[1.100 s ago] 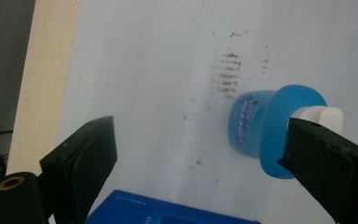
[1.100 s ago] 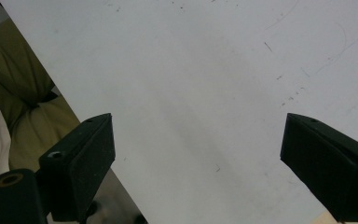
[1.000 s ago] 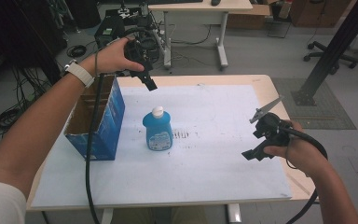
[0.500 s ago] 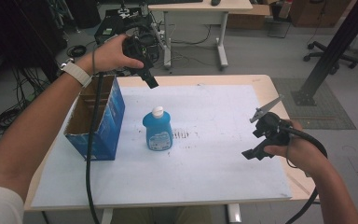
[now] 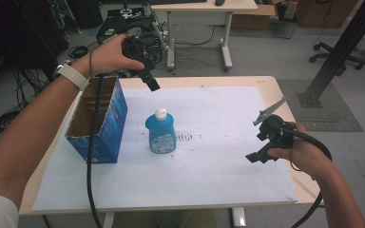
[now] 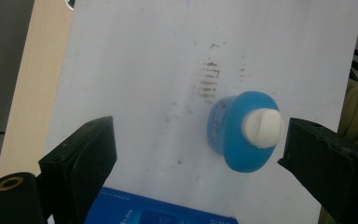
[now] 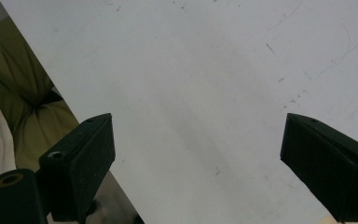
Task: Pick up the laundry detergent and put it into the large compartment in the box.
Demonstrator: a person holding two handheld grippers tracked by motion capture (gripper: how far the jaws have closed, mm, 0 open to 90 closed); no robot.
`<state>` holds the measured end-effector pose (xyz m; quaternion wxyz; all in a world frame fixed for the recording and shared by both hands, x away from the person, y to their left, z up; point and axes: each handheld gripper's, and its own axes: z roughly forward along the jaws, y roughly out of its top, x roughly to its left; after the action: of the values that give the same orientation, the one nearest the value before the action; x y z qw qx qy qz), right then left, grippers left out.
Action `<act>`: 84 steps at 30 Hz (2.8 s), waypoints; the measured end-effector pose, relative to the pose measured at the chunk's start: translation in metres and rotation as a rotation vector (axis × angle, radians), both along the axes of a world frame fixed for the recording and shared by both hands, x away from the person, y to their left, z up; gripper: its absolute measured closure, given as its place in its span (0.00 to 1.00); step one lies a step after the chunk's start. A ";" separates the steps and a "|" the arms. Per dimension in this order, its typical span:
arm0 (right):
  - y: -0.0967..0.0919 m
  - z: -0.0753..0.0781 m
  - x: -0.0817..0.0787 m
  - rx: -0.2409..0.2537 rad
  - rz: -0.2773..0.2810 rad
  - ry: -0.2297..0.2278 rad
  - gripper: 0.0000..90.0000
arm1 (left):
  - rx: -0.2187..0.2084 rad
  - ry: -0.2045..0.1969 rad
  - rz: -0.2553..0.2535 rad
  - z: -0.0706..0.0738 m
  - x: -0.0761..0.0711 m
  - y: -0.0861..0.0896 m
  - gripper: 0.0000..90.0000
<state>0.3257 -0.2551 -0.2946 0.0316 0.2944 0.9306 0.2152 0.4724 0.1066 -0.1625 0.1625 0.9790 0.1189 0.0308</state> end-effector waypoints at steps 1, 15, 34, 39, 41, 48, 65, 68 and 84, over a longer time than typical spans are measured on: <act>0.000 0.000 0.000 -0.001 0.000 0.000 0.11 | -0.003 -0.003 -0.002 0.000 -0.001 0.000 0.11; 0.000 -0.001 -0.002 -0.003 -0.004 0.000 0.11 | -0.014 0.005 -0.012 0.006 -0.016 -0.003 0.11; -0.003 -0.002 -0.004 -0.002 -0.007 -0.006 0.11 | -0.039 0.017 -0.003 0.004 -0.027 -0.007 0.07; -0.002 -0.001 -0.004 -0.002 -0.004 -0.008 0.11 | -0.040 0.011 -0.011 0.004 -0.031 -0.008 0.07; -0.002 -0.001 -0.004 -0.002 -0.005 -0.008 0.11 | -0.043 0.013 -0.012 0.004 -0.032 -0.009 0.07; 0.000 -0.001 -0.005 -0.001 -0.001 -0.011 0.11 | -0.039 0.017 -0.017 -0.001 -0.037 -0.010 0.07; 0.001 -0.003 -0.006 0.001 0.002 -0.008 0.11 | -0.023 0.052 -0.042 -0.018 -0.043 -0.011 0.07; 0.001 -0.003 -0.006 0.001 0.000 -0.007 0.11 | -0.021 0.058 -0.058 -0.020 -0.044 -0.011 0.08; 0.002 -0.004 -0.007 0.002 0.001 -0.008 0.11 | 0.014 0.061 -0.112 -0.034 -0.049 -0.017 0.08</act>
<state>0.3191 -0.2533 -0.2984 0.0347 0.2929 0.9304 0.2175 0.4230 0.0901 -0.1967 0.1532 0.9858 0.0686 -0.0072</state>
